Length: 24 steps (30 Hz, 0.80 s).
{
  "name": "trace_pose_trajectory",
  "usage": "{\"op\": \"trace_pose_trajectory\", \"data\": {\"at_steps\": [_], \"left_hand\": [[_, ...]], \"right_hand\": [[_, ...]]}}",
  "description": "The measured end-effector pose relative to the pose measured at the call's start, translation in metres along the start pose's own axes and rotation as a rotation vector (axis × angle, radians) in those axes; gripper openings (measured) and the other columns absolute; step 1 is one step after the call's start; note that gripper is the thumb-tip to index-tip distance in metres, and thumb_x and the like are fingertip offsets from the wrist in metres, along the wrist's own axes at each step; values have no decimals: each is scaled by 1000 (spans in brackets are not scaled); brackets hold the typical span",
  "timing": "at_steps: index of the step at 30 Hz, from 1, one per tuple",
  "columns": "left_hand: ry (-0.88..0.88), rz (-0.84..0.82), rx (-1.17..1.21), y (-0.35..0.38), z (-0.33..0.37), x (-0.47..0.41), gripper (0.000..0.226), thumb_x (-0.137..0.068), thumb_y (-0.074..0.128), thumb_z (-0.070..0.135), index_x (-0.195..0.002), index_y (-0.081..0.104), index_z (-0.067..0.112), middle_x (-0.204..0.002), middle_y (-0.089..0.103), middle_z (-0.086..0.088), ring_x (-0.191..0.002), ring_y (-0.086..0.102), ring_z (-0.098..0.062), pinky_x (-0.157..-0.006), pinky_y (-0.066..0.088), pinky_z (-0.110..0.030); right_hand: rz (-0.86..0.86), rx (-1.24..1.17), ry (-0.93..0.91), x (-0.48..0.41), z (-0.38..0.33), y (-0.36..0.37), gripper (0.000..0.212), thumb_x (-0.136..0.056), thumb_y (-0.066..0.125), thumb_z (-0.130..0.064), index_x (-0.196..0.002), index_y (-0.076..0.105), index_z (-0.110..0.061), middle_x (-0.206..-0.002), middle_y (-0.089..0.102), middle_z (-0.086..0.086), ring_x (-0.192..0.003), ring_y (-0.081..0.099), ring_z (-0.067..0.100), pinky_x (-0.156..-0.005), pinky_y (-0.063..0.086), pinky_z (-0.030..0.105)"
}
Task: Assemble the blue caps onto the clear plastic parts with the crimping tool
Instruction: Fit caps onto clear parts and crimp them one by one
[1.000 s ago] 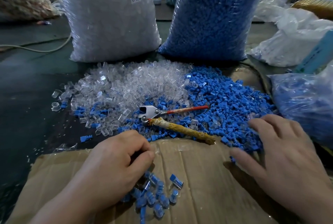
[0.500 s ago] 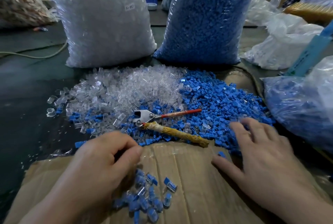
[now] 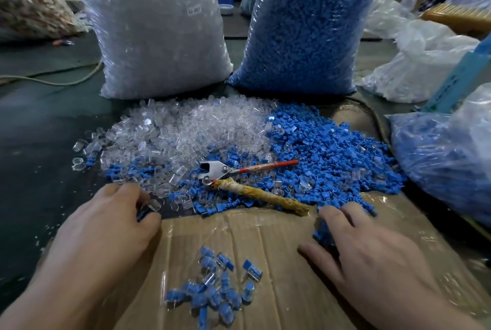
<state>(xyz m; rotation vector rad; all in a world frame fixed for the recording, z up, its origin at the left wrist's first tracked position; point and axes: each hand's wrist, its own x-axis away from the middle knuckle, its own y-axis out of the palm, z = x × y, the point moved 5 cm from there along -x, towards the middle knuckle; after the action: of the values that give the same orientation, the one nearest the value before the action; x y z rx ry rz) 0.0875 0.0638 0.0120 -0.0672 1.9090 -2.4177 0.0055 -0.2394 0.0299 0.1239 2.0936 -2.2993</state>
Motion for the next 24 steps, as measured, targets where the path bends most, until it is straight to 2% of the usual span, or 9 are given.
{"op": "trace_pose_trajectory", "data": {"at_steps": [2, 4, 8, 11, 17, 19, 21, 22, 24], "left_hand": [[90, 7, 65, 0, 13, 5, 10, -87, 64, 40, -96, 60, 40, -94, 54, 18, -83, 55, -7, -67, 44, -31], [167, 15, 130, 0, 24, 9, 14, -87, 65, 33, -86, 56, 43, -90, 56, 23, -80, 52, 4, -65, 39, -24], [243, 2, 189, 2, 40, 16, 15, -86, 68, 35, -87, 56, 45, -88, 53, 30, -80, 48, 14, -64, 32, -11], [261, 6, 235, 5, 46, 18, 13, -88, 67, 37, -90, 57, 44, -89, 54, 28, -82, 50, 11, -66, 34, -11], [350, 29, 269, 7, 55, 19, 14, -89, 67, 36, -99, 62, 45, -95, 54, 29, -88, 51, 10, -73, 37, -11], [378, 35, 268, 7, 56, 20, 12, -89, 65, 37, -100, 67, 41, -97, 57, 27, -91, 55, 4, -81, 45, -20], [392, 44, 272, 7, 58, 21, 10, -88, 66, 35, -97, 69, 38, -94, 59, 24, -90, 57, 0, -83, 49, -27], [392, 56, 273, 7, 58, 21, 8, -88, 67, 34, -96, 70, 37, -93, 60, 23, -88, 57, -1, -81, 49, -27], [376, 79, 277, 8, 58, 21, 8, -88, 66, 35, -94, 71, 35, -90, 61, 21, -84, 58, -1, -75, 44, -21]], "right_hand": [[154, -33, -71, -5, -9, -7, 48, -83, 37, -61, -78, 62, -20, -70, 51, -2, -40, 51, 17, -35, 22, 24], [211, -42, -129, -12, -17, -8, 41, -85, 48, -55, -70, 59, -18, -64, 48, -1, -38, 47, 18, -37, 18, 25], [219, -69, -216, -27, -30, -5, 29, -86, 57, -46, -73, 56, -20, -66, 47, -4, -38, 43, 16, -35, 21, 26], [190, -121, -257, -38, -40, -3, 22, -88, 63, -38, -80, 54, -19, -71, 45, -3, -43, 33, 14, -34, 24, 27], [96, -216, -429, -58, -74, 3, 6, -99, 52, -19, -103, 47, -21, -92, 39, -3, -69, 39, 14, -59, 42, 32], [76, -278, -448, -61, -81, 2, 8, -98, 52, -17, -105, 48, -21, -95, 41, -3, -78, 42, 16, -69, 47, 34], [86, -339, -443, -61, -84, 1, 5, -98, 53, -20, -102, 52, -22, -95, 43, -6, -84, 43, 15, -74, 45, 32], [108, -360, -437, -62, -83, 0, 2, -99, 52, -22, -100, 53, -23, -94, 45, -7, -85, 44, 14, -75, 43, 29], [122, -440, -393, -65, -80, -2, 11, -99, 49, -28, -100, 59, -24, -96, 51, -9, -89, 47, 11, -78, 40, 28]]}}
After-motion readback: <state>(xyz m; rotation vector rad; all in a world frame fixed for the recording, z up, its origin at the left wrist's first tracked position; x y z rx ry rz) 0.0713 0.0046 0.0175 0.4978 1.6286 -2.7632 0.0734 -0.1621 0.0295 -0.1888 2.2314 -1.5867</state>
